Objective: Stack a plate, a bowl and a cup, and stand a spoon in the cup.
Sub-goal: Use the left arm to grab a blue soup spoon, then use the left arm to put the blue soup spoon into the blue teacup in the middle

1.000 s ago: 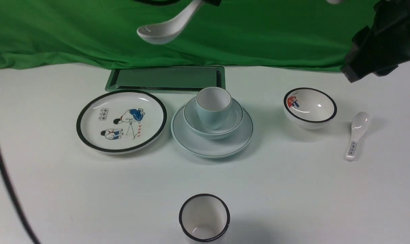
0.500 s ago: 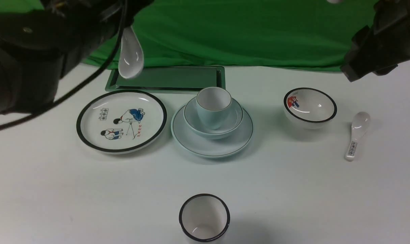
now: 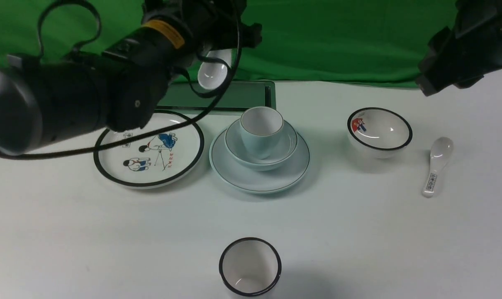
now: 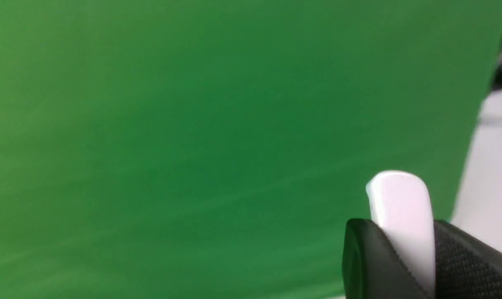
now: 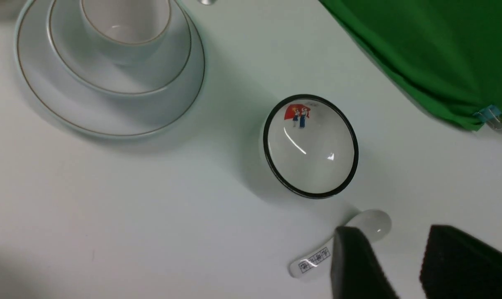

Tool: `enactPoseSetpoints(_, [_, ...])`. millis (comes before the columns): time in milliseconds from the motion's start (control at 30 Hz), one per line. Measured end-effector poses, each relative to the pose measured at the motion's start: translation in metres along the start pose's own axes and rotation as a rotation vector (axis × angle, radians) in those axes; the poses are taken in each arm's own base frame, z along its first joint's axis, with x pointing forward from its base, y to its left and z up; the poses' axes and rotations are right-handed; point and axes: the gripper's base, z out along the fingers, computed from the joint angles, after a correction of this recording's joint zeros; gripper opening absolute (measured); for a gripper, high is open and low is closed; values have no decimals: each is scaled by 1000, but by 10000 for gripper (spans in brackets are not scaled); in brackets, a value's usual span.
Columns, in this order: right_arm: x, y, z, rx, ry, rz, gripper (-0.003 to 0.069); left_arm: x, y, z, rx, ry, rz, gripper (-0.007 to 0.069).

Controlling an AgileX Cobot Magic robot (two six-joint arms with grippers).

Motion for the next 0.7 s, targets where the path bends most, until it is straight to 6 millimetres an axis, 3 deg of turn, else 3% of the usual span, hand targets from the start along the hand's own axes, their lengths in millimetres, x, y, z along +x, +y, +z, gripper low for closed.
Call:
enactPoseSetpoints(200, [0,0,0,0,-2,0,277,25,-10,14,123,-128,-36,89])
enactPoseSetpoints(267, [0,0,0,0,-2,0,277,33,-10,17,133,-133,-36,89])
enactPoseSetpoints(367, [0,0,0,0,-2,-1,277,64,-9,25,136,-125,-54,89])
enactPoseSetpoints(400, [0,0,0,0,-2,-1,277,64,-8,25,134,-126,-56,89])
enactPoseSetpoints(533, [0,0,0,0,-2,-1,277,97,-7,35,132,-104,-72,89])
enactPoseSetpoints(700, [0,0,0,0,-2,-1,277,114,-7,54,140,-112,-121,89])
